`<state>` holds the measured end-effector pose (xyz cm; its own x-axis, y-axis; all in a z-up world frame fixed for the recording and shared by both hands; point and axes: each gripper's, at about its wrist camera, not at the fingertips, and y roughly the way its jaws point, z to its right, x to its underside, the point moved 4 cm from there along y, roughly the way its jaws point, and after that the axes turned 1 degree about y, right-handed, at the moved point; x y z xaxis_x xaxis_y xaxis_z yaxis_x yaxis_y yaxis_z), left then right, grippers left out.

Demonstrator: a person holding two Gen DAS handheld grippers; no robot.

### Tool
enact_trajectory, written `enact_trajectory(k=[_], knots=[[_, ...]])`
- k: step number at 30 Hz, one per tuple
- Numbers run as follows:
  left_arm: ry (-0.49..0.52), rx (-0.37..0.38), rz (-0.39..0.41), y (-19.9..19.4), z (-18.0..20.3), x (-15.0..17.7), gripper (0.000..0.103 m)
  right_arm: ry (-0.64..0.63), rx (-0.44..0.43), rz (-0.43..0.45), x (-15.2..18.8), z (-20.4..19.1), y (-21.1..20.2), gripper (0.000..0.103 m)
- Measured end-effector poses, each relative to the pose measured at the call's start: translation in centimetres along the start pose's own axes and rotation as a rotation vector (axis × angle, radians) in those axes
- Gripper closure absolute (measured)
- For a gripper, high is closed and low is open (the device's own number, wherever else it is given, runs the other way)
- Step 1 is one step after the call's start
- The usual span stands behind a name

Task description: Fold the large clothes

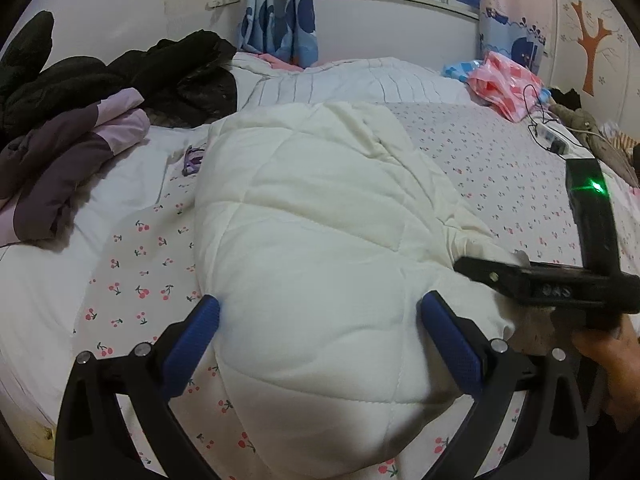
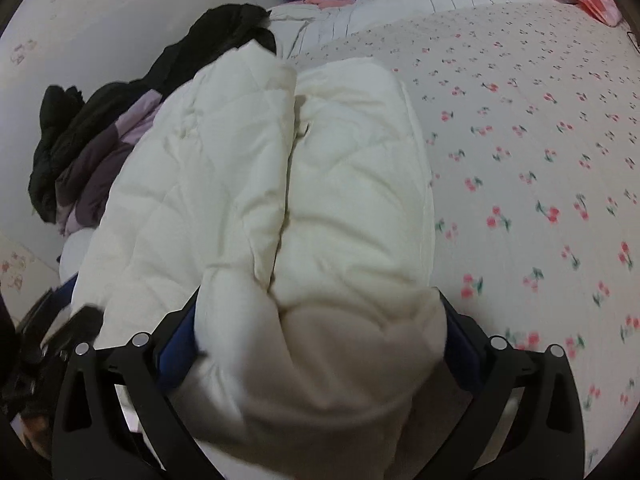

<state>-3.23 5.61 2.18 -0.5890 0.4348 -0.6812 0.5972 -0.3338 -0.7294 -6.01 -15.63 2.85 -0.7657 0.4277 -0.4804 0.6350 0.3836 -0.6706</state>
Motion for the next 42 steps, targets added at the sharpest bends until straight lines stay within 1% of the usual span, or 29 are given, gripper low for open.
enact_trajectory(k=[9,16,18,22,27,28,34,38,40,42], knots=[[0.021,-0.008,0.006,-0.2,0.1,0.1,0.007,-0.013,-0.009,-0.057,0.7,-0.3,-0.6,0.006],[0.044,-0.026,0.017,-0.3,0.4,0.1,0.007,-0.017,-0.057,-0.100,1.4,-0.3,-1.4,0.006],[0.043,-0.026,0.022,-0.4,0.4,0.0,0.007,-0.025,-0.070,-0.094,1.4,-0.2,-2.0,0.006],[0.063,-0.037,0.028,-0.5,0.6,0.0,0.007,-0.065,-0.048,-0.096,1.8,-0.8,-2.4,0.006],[0.089,-0.042,0.039,-0.9,1.0,0.0,0.007,-0.156,0.033,-0.064,2.0,-1.9,-4.0,0.006],[0.092,-0.042,0.039,-0.9,1.1,0.0,0.007,-0.159,0.038,-0.063,2.1,-1.9,-4.1,0.006],[0.105,-0.037,0.044,-1.0,1.2,0.0,0.007,-0.114,0.020,-0.074,2.8,-1.3,-4.2,0.006],[0.096,-0.040,0.053,-1.1,1.4,0.0,0.007,-0.091,0.024,-0.082,2.8,-1.3,-4.6,0.006],[0.080,-0.043,0.046,-1.3,1.4,0.0,0.007,-0.079,0.037,-0.091,2.9,-1.4,-5.0,0.006],[0.045,-0.023,0.040,-2.2,1.5,0.0,0.007,-0.085,0.058,-0.088,2.9,-1.6,-5.9,0.006]])
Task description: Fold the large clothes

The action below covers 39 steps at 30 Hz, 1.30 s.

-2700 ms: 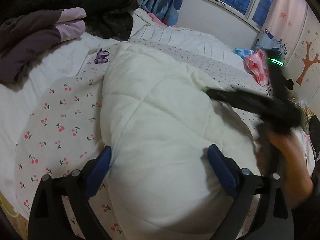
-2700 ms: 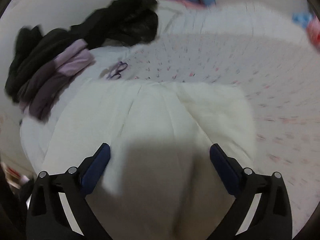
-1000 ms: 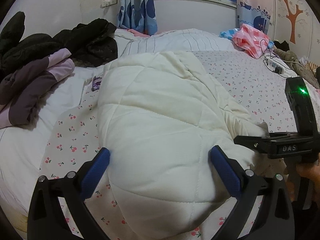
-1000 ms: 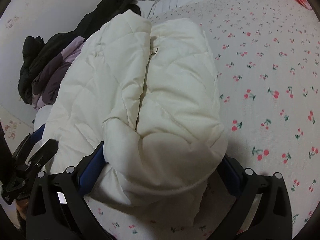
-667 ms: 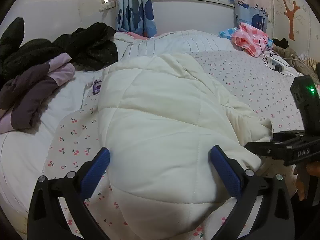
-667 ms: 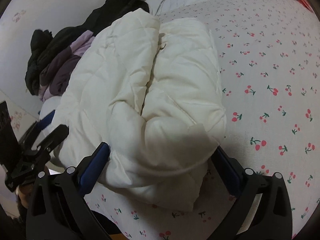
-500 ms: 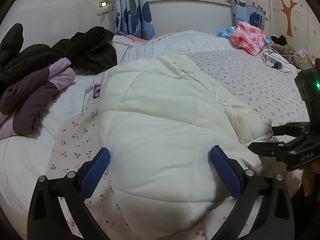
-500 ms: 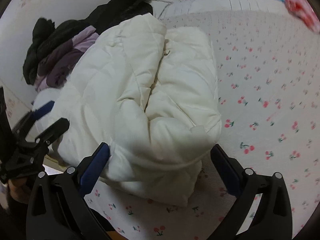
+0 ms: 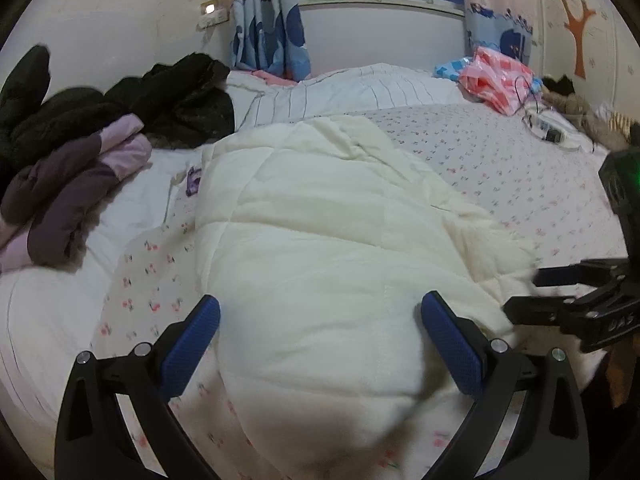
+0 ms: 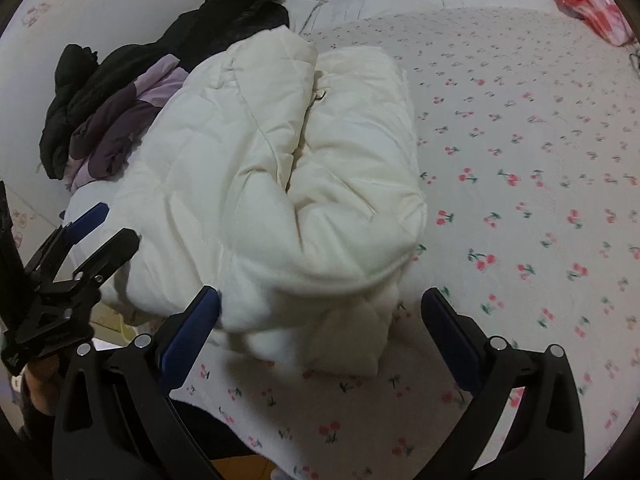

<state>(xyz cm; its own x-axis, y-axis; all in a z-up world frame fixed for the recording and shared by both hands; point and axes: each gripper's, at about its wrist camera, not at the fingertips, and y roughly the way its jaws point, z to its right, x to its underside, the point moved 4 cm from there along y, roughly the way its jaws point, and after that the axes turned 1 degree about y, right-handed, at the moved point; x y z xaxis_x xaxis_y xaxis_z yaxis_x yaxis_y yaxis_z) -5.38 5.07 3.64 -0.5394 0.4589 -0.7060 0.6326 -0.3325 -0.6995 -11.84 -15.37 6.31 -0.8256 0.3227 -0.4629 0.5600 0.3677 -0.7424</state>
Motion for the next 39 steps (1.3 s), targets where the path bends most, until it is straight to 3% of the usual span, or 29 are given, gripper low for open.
enact_trajectory(k=[8,15,19,24,39], knots=[[-0.004,0.006,0.024,-6.1,2.9,1.0,0.007,-0.114,0.214,0.056,2.5,-2.9,-4.8,0.006],[-0.008,-0.023,0.025,-10.0,4.3,1.7,0.007,-0.178,0.315,0.154,3.6,-5.5,-9.0,0.006],[-0.065,-0.064,0.011,-11.2,3.7,2.0,0.007,-0.190,0.350,0.202,3.8,-6.9,-10.7,0.006],[-0.112,-0.108,-0.029,-11.9,3.0,2.8,0.007,-0.217,0.365,0.190,3.7,-8.2,-10.9,0.006],[-0.158,-0.062,-0.079,-12.1,2.7,3.7,0.007,-0.238,0.375,0.161,4.0,-8.9,-10.9,0.006]])
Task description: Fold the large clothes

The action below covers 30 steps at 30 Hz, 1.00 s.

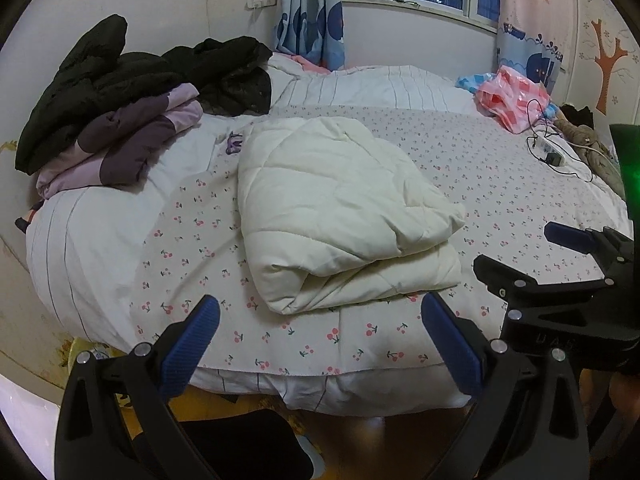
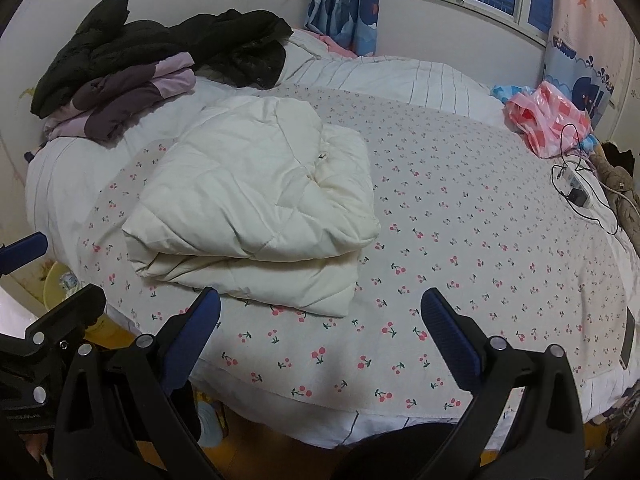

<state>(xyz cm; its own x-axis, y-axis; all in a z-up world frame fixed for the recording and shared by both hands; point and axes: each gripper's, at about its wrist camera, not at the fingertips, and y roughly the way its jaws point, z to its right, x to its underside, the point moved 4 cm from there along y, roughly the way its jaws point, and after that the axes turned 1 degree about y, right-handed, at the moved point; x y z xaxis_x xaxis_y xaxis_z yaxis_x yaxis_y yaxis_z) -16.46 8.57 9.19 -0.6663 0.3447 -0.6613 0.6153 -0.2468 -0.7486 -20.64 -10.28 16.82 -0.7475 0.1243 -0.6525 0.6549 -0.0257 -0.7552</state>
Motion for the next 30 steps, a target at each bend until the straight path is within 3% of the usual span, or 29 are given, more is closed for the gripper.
enact_trajectory(k=[5,30], knots=[[-0.030,-0.002,-0.062,0.72,-0.25,0.25,0.007,0.003,-0.007,-0.011,0.14,0.00,0.11,0.006],[-0.055,-0.023,-0.057,0.60,-0.83,0.63,0.007,-0.001,-0.030,-0.033,0.44,-0.36,0.84,0.006]])
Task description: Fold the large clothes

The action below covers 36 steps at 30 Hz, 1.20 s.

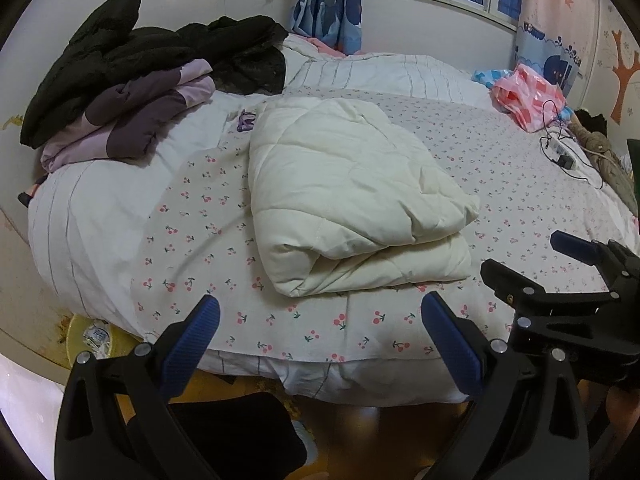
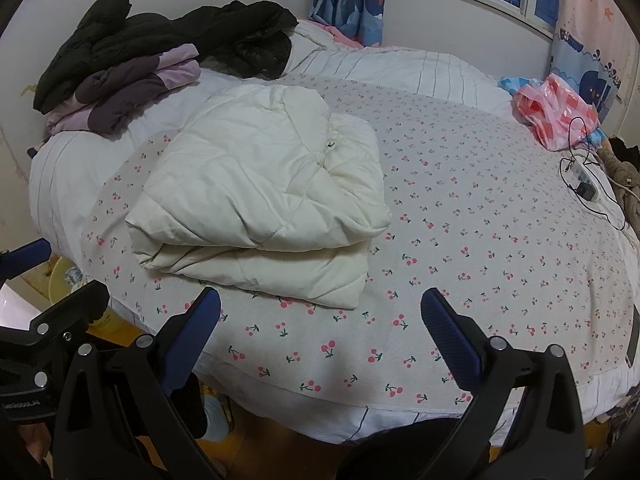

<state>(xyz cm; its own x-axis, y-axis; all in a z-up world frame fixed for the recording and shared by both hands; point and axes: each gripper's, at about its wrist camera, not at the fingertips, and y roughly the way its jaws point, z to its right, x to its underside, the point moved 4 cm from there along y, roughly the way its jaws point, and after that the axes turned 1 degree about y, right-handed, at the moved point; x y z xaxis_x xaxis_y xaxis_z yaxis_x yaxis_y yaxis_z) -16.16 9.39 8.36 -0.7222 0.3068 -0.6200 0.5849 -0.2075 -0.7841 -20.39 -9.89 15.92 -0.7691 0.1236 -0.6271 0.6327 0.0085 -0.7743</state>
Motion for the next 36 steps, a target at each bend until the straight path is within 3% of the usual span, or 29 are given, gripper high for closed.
enact_trajectory(k=[36], knots=[[-0.022,0.019,-0.027,0.25,0.29,0.70,0.007,-0.007,-0.012,-0.020,0.84,-0.33,0.68,0.006]])
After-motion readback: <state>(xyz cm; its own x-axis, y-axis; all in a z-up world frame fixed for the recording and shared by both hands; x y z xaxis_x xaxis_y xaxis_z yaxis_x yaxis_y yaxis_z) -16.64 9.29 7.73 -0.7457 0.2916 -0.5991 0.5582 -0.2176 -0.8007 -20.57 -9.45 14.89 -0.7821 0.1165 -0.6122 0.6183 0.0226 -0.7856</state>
